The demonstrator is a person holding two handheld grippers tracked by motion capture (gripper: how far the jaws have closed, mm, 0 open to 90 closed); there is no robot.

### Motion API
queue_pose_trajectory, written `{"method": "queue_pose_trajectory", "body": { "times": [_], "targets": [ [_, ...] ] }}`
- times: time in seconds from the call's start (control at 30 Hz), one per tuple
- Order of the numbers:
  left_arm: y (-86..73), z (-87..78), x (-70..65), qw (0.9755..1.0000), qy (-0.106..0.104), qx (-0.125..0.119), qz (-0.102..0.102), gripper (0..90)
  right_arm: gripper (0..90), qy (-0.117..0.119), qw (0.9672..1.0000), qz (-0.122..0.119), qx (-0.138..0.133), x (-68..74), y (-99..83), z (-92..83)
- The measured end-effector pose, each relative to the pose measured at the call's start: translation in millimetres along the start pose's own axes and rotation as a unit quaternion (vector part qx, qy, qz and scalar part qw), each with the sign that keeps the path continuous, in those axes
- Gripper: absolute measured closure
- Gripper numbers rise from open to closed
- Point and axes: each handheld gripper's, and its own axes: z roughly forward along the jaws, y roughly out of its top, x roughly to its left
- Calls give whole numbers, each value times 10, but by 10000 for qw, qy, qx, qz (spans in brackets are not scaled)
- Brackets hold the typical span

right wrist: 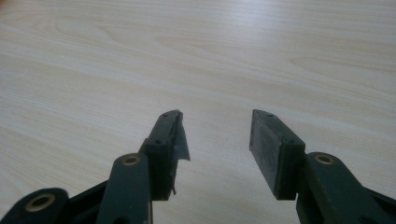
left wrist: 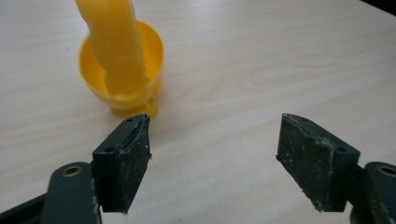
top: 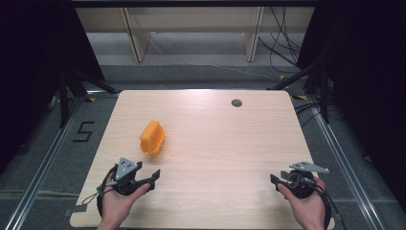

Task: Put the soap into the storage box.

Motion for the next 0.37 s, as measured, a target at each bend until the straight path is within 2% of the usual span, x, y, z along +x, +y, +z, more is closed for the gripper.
{"method": "queue_pose_trajectory", "body": {
  "times": [0.03,0.07,0.1,0.13,0.17,0.2,0.23,0.3,0.33,0.37],
  "targets": [
    [-46,10,-12,9999,-112,-27,68,251,538,40,9998,180,43,30,1,-6],
    [-93,6,-46,9999,-132,12,-54,254,538,37,9999,147,26,28,2,-3],
    [-129,8,-70,9999,-140,45,-28,259,538,21,9998,201,47,38,3,-3],
    [-164,4,-122,9995,-170,126,-230,265,538,55,9998,174,52,35,1,1],
    [-182,16,-151,9994,-202,127,-242,265,538,55,9998,174,52,35,1,1],
    [-186,32,-166,9994,-281,165,-149,266,537,41,9999,138,48,32,0,3],
    [-194,53,-192,9989,-406,220,-106,268,538,49,10000,-42,27,3,5,14],
    [-217,81,-242,9975,-635,280,-137,285,538,155,9999,-43,-32,-4,-2,43],
    [-225,88,-274,9972,-648,334,-159,285,537,109,9999,-36,-13,4,-2,35],
    [-229,98,-289,9972,-657,348,-51,285,536,82,10000,-37,2,9,0,28]
  ]
}}
